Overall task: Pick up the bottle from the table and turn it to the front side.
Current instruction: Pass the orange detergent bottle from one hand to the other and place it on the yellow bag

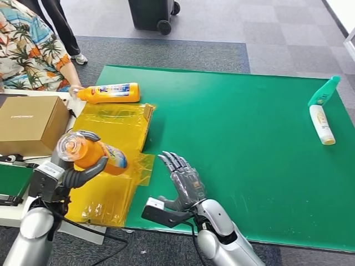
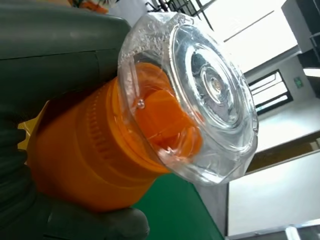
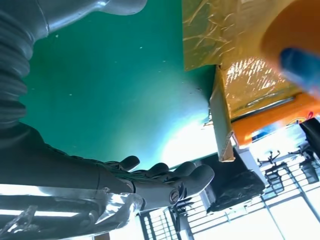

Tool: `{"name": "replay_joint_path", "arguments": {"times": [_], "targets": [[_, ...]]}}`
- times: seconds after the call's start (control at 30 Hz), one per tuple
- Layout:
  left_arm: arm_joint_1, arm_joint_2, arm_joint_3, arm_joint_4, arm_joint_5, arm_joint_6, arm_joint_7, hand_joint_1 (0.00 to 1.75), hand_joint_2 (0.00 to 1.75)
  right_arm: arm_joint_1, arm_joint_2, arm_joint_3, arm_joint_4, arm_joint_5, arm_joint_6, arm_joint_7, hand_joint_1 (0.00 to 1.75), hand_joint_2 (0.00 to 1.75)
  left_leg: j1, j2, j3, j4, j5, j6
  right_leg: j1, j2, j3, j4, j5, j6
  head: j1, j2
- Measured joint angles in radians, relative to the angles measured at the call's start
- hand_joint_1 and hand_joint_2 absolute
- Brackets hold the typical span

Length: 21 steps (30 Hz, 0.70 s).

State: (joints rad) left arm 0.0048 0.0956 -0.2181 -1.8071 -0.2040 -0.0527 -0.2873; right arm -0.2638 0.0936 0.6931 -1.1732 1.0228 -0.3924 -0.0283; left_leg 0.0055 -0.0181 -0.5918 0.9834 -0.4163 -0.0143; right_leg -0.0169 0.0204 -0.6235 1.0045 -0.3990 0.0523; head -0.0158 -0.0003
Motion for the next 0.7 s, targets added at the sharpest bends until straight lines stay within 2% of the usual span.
{"name": "replay_joint_path", "arguments": {"times": [0.23, 0.57, 0.7], "targets": [[0.035, 0.104, 0.076, 0.041, -0.1, -0.043, 0.099, 1.75, 1.75, 0.01, 0.0, -0.02, -0.004, -0.006, -0.021, -0.002, 0.0, 1.75, 0.001, 0.001, 0.0, 0.0, 0.0, -0.001, 0.001, 0.0, 0.0, 0.0, -0.001, -0.001, 0.0, 0.0], [0.042, 0.241, 0.145, 0.075, -0.311, -0.011, 0.224, 1.75, 1.75, 0.018, 0.0, -0.025, -0.003, -0.007, -0.019, 0.001, 0.0, 1.75, 0.001, 0.001, 0.018, -0.005, -0.005, -0.008, 0.002, 0.003, 0.013, 0.001, -0.005, -0.008, 0.0, 0.0], [0.05, 0.27, 0.165, 0.095, -0.437, 0.025, 0.274, 1.75, 1.75, 0.025, 0.0, -0.027, -0.006, 0.005, -0.005, 0.006, 0.0, 1.75, 0.002, 0.002, 0.021, -0.006, -0.004, -0.012, 0.003, 0.004, 0.014, 0.003, -0.005, -0.011, 0.0, 0.0]]}}
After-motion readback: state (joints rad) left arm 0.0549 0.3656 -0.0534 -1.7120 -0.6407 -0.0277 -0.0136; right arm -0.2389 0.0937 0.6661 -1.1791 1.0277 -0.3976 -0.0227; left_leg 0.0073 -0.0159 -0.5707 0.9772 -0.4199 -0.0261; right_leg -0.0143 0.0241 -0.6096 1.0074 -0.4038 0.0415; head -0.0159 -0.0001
